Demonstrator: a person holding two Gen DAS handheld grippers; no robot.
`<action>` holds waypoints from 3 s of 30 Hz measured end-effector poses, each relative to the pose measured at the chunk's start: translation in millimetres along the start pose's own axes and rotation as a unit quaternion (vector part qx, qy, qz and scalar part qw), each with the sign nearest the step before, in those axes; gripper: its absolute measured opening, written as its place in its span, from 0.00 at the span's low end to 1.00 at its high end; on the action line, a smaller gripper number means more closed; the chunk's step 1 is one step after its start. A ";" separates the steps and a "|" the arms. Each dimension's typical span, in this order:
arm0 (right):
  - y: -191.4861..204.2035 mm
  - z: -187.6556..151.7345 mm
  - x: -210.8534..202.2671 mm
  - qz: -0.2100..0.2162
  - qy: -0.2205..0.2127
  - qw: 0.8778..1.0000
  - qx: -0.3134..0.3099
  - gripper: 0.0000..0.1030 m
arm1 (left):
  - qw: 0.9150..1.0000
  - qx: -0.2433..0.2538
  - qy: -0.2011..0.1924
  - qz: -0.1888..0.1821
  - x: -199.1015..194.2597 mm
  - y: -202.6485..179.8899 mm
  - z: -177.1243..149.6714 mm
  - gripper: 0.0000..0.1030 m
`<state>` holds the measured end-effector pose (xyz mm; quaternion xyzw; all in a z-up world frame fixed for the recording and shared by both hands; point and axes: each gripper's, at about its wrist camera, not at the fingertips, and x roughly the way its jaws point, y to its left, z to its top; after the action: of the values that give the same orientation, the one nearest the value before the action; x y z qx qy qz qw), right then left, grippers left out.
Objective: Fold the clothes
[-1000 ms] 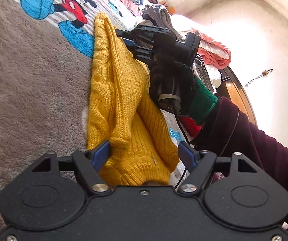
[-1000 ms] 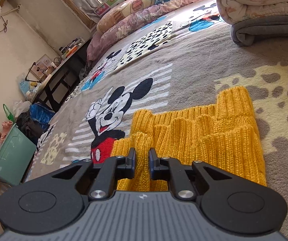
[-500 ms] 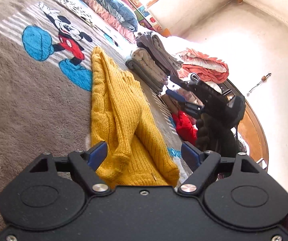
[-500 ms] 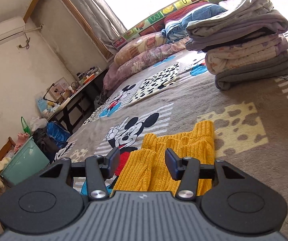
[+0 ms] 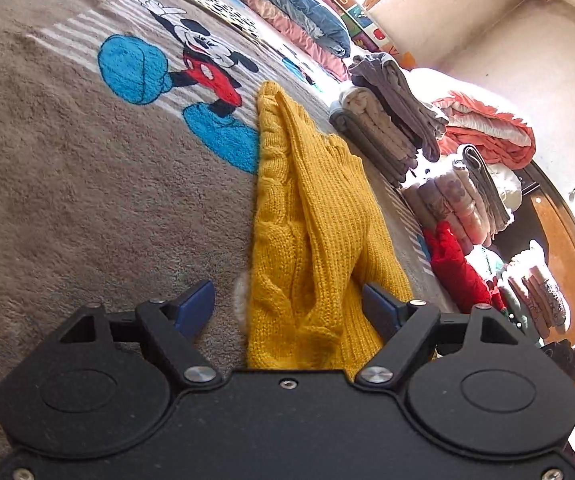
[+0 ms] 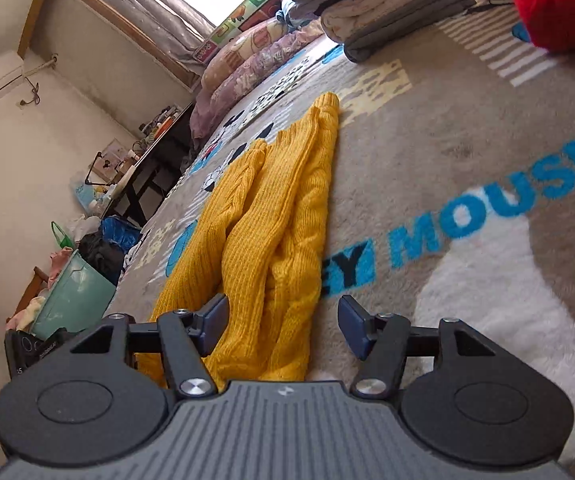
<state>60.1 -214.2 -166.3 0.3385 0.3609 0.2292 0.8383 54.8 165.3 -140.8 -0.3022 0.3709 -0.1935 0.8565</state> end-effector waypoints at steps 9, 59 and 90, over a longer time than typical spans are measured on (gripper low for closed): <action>-27.5 -27.1 -0.1 0.077 0.000 0.982 0.172 0.68 | 0.996 -0.079 0.011 -0.039 -5.5 7.7 -12.2 0.77; 63.6 -7.1 -78.0 -0.019 -0.057 0.944 -0.324 0.58 | 0.831 0.541 0.000 0.130 -41.4 -134.7 -103.6 0.61; 66.8 -101.8 -50.8 -0.146 -0.022 0.721 -0.677 0.53 | 0.675 0.711 -0.060 0.189 12.4 -91.6 -162.1 0.34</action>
<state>-58.9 -160.7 -146.5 -0.3713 0.1355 0.2799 0.8749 -68.8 29.7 -174.5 0.4631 0.1183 -0.2140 0.8519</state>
